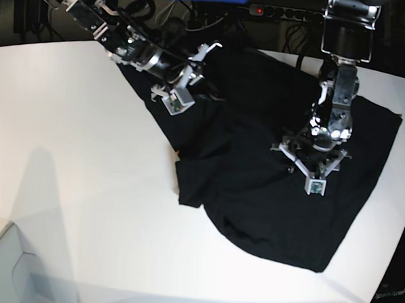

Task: Layout the t-shirt on the table in an organized manner, then fold the t-shirt properly
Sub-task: 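Drag the held edge with the right gripper toward the collar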

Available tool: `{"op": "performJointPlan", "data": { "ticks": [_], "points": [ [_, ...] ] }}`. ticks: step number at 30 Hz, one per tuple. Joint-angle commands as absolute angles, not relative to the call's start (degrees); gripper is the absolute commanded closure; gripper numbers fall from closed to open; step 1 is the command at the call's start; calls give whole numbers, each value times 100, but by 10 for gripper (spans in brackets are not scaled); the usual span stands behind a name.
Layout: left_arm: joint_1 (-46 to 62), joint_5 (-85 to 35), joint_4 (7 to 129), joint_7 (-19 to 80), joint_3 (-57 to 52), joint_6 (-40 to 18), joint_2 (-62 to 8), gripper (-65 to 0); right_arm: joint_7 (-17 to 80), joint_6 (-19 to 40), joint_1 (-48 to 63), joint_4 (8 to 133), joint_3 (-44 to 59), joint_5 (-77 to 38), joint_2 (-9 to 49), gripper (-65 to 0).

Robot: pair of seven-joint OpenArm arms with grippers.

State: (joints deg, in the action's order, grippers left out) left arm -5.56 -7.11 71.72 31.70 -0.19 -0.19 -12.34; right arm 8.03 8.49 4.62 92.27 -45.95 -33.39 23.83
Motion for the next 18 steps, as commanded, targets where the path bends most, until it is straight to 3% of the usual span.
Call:
{"op": "performJointPlan", "data": {
  "ticks": [1, 7, 11, 14, 18],
  "points": [
    [-558, -602, 7169, 3459, -22, 22, -1279, -362, 760, 892, 426, 9411, -4567, -3371, 2413, -47],
    [-558, -602, 7169, 3468, -22, 22, -1279, -362, 866, 892, 426, 10246, -4435, -3380, 2738, -226],
    [-532, -602, 7169, 3486, -22, 22, -1279, -362, 892, 892, 426, 9965, -3618, -3380, 2431, -346],
    [-532, -602, 7160, 3503, -22, 22, -1279, -362, 901, 892, 259, 9473, -3064, -3380, 1965, -404],
    [-532, -602, 7169, 3503, -22, 22, -1279, -362, 910, 892, -233, 8523, -2967, -3380, 1631, -427]
  ]
}}
